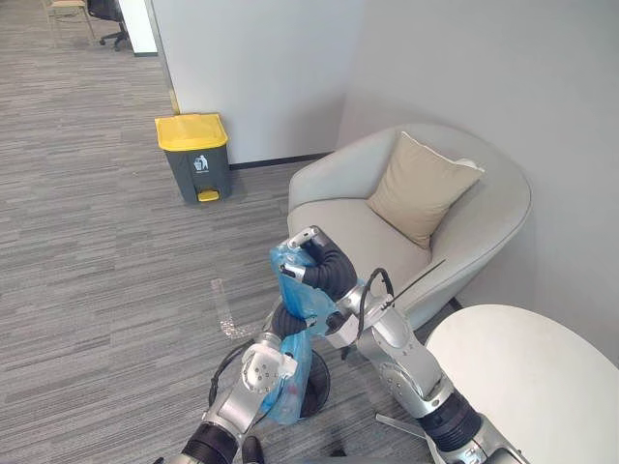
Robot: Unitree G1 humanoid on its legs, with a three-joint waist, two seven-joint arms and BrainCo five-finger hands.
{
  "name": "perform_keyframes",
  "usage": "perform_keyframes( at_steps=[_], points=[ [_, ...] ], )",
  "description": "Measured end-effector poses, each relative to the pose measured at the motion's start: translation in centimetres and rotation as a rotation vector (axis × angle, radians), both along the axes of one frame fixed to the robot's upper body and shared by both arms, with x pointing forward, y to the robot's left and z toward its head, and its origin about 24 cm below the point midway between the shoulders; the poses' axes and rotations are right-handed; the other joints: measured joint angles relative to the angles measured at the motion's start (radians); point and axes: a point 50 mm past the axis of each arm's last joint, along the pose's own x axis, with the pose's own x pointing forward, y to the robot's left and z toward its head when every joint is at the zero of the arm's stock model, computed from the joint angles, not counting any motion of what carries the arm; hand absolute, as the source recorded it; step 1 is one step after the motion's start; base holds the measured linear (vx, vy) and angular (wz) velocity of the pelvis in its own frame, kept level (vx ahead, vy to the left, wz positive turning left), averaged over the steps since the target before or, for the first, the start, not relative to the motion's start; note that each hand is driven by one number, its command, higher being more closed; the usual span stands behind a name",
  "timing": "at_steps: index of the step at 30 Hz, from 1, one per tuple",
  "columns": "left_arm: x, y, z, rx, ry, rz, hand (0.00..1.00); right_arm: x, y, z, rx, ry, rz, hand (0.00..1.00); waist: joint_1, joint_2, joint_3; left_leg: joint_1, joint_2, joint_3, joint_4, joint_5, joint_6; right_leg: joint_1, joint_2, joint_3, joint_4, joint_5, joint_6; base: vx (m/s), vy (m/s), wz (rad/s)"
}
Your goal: Gather rubbish on tea table into small bin, then transfer packed bag to large trash can.
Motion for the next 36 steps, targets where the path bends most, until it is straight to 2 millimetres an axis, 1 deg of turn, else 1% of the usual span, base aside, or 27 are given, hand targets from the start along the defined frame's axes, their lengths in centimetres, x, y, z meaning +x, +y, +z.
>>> perform_keyframes(
  at_steps=[5, 8, 9, 12, 15, 19, 22, 26, 27, 28, 29, 30, 31, 32, 34, 35, 36],
  points=[
    [-0.1, 0.4, 0.0, -0.028, 0.01, 0.026, 1.0, 0.2, -1.9, -1.3, -0.109, -0.029, -0.126, 0.0, -0.002, 0.0, 0.0, 0.0, -0.001, -0.004, 0.0, 0.0, 0.0, 0.002, -0.001, -0.004, -0.001, -0.004, 0.005, 0.01, 0.0, 0.01],
    [0.0, 0.8, 0.3, -0.04, -0.005, 0.048, 1.0, 0.5, -2.5, -2.2, -0.203, -0.052, -0.192, 0.0, -0.005, 0.001, 0.0, 0.0, -0.005, -0.006, 0.0, 0.001, 0.001, 0.002, -0.001, -0.008, 0.001, -0.007, 0.009, 0.0, 0.001, 0.01],
    [0.0, 0.9, 0.6, -0.052, -0.017, 0.055, 1.0, 0.5, -3.0, -2.4, -0.241, -0.067, -0.221, 0.0, -0.005, 0.001, 0.0, -0.001, -0.005, -0.008, 0.0, 0.001, 0.001, 0.002, -0.002, -0.01, 0.002, -0.008, 0.01, 0.0, 0.0, 0.05],
    [0.0, 1.4, 1.2, -0.072, -0.039, 0.078, 1.0, 0.5, -3.8, -2.7, -0.352, -0.149, -0.3, 0.0, -0.005, 0.001, 0.001, -0.003, -0.006, -0.012, 0.0, 0.0, 0.002, 0.003, -0.007, -0.012, 0.002, -0.011, 0.009, 0.0, 0.0, 0.04],
    [-0.1, 1.8, 1.0, -0.067, -0.034, 0.092, 1.0, 0.7, -5.0, -2.6, -0.456, -0.236, -0.385, 0.0, -0.004, 0.001, 0.0, -0.006, -0.007, -0.013, 0.0, -0.001, 0.003, 0.003, -0.008, -0.013, -0.003, -0.011, 0.009, 0.0, 0.0, 0.01],
    [-0.4, 2.2, 0.7, -0.057, -0.022, 0.099, 1.0, 0.6, -5.7, -2.7, -0.558, -0.314, -0.436, 0.0, -0.003, 0.001, 0.001, -0.008, -0.007, -0.014, 0.0, -0.001, 0.003, 0.001, -0.007, -0.013, -0.004, -0.011, 0.009, 0.0, 0.0, 0.0],
    [-0.6, 3.4, 0.6, -0.071, -0.014, 0.159, 1.0, 0.5, -6.3, -3.0, -0.618, -0.345, -0.489, 0.0, -0.003, 0.001, 0.001, -0.01, -0.007, -0.014, 0.0, -0.001, 0.003, 0.0, -0.007, -0.013, -0.006, -0.008, 0.013, 0.0, 0.0, 0.0],
    [-1.0, 4.9, 0.1, -0.07, 0.004, 0.222, 1.0, 0.5, -7.4, -3.5, -0.65, -0.334, -0.559, 0.0, -0.003, 0.001, 0.001, -0.01, -0.007, -0.014, 0.0, 0.0, 0.005, 0.001, -0.007, -0.013, -0.006, -0.005, 0.008, 0.0, 0.0, 0.0],
    [-1.2, 5.4, -0.2, -0.073, 0.02, 0.245, 1.0, 0.6, -8.0, -4.2, -0.657, -0.3, -0.582, 0.0, -0.003, 0.001, 0.001, -0.01, -0.007, -0.014, 0.0, 0.0, 0.006, 0.001, -0.007, -0.014, -0.006, -0.003, 0.004, 0.0, 0.0, 0.04],
    [-1.4, 5.9, -0.8, -0.075, 0.045, 0.27, 1.0, 0.6, -8.7, -5.3, -0.671, -0.237, -0.614, 0.0, -0.002, 0.002, 0.002, -0.01, -0.007, -0.017, 0.0, 0.002, 0.008, 0.004, -0.007, -0.017, -0.006, -0.003, 0.004, 0.0, 0.0, 0.04],
    [-1.6, 6.1, -1.0, -0.081, 0.058, 0.286, 1.0, 0.6, -9.0, -5.9, -0.675, -0.201, -0.628, 0.0, -0.001, 0.002, 0.002, -0.01, -0.007, -0.018, 0.0, 0.002, 0.008, 0.005, -0.007, -0.018, -0.006, -0.003, 0.004, 0.0, 0.0, 0.08],
    [-2.0, 6.5, -1.6, -0.087, 0.087, 0.311, 1.0, 0.4, -9.7, -7.2, -0.677, -0.118, -0.66, 0.0, -0.001, 0.004, 0.005, -0.008, -0.008, -0.022, 0.0, 0.002, 0.007, 0.009, -0.007, -0.022, -0.006, -0.003, 0.004, 0.01, 0.003, 0.1],
    [-2.6, 7.2, -2.3, -0.092, 0.116, 0.345, 1.0, 0.3, -10.2, -8.8, -0.674, -0.024, -0.688, 0.0, -0.004, 0.008, 0.014, -0.001, -0.01, -0.027, 0.0, -0.005, 0.001, 0.02, -0.008, -0.029, -0.009, -0.013, 0.012, 0.01, 0.002, 0.11],
    [-2.9, 7.4, -2.6, -0.104, 0.133, 0.364, 1.0, 0.1, -10.4, -9.6, -0.662, 0.035, -0.702, 0.0, -0.004, 0.01, 0.015, 0.001, -0.01, -0.028, 0.0, -0.005, 0.001, 0.021, -0.008, -0.031, -0.011, -0.015, 0.012, 0.01, 0.005, 0.13],
    [-4.1, 8.3, -3.7, -0.153, 0.187, 0.445, 1.0, -0.3, -11.4, -12.7, -0.616, 0.262, -0.741, 0.0, -0.004, 0.019, 0.022, 0.001, -0.011, -0.036, 0.0, -0.01, 0.007, 0.027, -0.009, -0.039, -0.013, -0.023, 0.006, 0.01, 0.005, 0.1],
    [-4.3, 8.4, -3.9, -0.158, 0.198, 0.454, 1.0, -0.4, -11.5, -13.1, -0.605, 0.297, -0.745, 0.0, -0.004, 0.021, 0.024, 0.001, -0.011, -0.036, 0.0, -0.01, 0.007, 0.027, -0.009, -0.039, -0.013, -0.023, 0.006, 0.03, 0.004, 0.05],
    [-4.8, 9.0, -4.5, -0.165, 0.233, 0.479, 1.0, -0.7, -11.8, -14.3, -0.592, 0.375, -0.754, 0.0, -0.002, 0.028, 0.029, 0.0, -0.011, -0.037, 0.0, -0.011, 0.008, 0.028, -0.009, -0.04, -0.015, -0.023, 0.006, 0.04, 0.004, 0.02]
  ],
)
